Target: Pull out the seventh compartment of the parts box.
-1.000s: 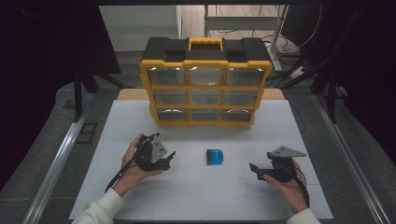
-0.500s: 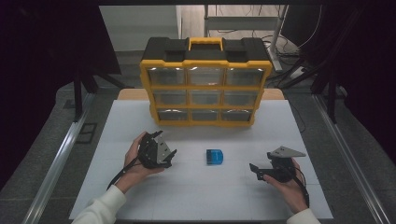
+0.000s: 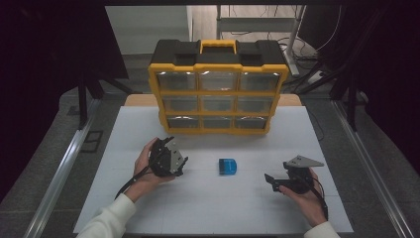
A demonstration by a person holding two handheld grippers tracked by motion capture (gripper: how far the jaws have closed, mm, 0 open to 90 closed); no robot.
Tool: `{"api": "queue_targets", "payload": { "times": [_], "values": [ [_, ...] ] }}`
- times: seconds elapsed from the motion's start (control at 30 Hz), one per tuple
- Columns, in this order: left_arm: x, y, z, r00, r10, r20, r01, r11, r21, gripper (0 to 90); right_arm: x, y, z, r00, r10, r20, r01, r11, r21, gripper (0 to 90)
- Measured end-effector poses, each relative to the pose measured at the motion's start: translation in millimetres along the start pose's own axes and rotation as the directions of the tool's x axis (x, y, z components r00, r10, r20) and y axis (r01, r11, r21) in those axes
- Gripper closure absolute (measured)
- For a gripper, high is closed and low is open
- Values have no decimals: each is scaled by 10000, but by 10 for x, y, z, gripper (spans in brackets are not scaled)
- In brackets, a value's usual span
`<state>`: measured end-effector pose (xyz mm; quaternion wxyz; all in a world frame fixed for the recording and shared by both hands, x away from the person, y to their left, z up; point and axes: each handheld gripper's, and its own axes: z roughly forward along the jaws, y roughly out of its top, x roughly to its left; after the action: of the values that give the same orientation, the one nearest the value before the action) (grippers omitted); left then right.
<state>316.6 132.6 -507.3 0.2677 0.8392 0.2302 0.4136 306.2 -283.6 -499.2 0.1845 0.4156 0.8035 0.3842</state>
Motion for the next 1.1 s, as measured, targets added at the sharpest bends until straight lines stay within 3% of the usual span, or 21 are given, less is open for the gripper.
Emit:
{"api": "queue_targets", "payload": {
  "times": [0.43, 1.1],
  "values": [
    [41, -1, 100, 9998, 186, -112, -187, 9998, -23, 158, -4, 2, -1, 10000, -7, 29, 7, 10000, 10, 138],
    [144, 7, 264, 9954, 687, -673, -692, 9976, -45, 153, -13, 6, 12, 9999, -46, 125, 46, 10000, 63, 138]
  ]
}}
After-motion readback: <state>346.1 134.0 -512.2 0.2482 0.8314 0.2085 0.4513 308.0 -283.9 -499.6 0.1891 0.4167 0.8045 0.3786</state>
